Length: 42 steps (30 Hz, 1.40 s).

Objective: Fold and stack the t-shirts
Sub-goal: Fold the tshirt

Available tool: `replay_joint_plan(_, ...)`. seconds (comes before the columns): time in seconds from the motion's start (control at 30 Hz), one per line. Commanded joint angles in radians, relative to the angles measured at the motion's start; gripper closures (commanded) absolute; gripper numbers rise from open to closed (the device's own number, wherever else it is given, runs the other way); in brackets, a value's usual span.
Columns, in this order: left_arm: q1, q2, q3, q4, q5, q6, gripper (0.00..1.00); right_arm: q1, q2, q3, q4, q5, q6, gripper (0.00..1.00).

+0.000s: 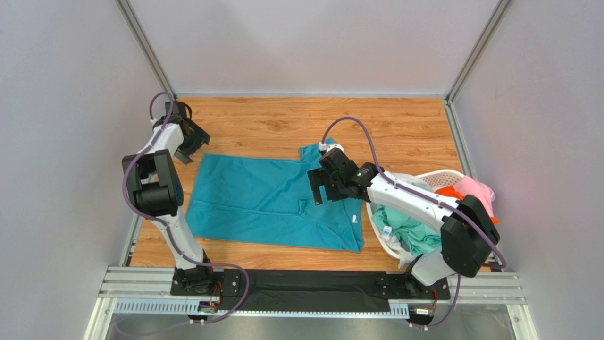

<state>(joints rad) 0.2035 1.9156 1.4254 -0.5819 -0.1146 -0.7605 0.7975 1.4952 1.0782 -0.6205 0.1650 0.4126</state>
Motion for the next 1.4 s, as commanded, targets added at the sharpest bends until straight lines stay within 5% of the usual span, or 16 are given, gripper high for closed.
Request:
replay_joint_plan(0.0, 0.002, 0.026, 0.052, 0.097, 0.015, 0.076, 0.16, -0.018, 0.023, 0.031, 0.048, -0.025, -0.023, 0.0)
replay_joint_plan(0.7, -0.001, 0.302, 0.306, -0.091, 0.012, 0.13, 0.37, -0.05, 0.082, 0.031, 0.091, -0.068, -0.046, 0.0)
replay_joint_plan(0.93, -0.007, 0.335, 0.357, -0.196, 0.009, 0.148, 0.54, -0.052, 0.099, 0.025, 0.097, -0.067, -0.046, 0.0)
replay_joint_plan(1.37, -0.033, 0.303, 0.32, -0.223, 0.052, 0.208, 0.55, -0.05, 0.094, 0.0, 0.117, -0.076, -0.051, 0.0)
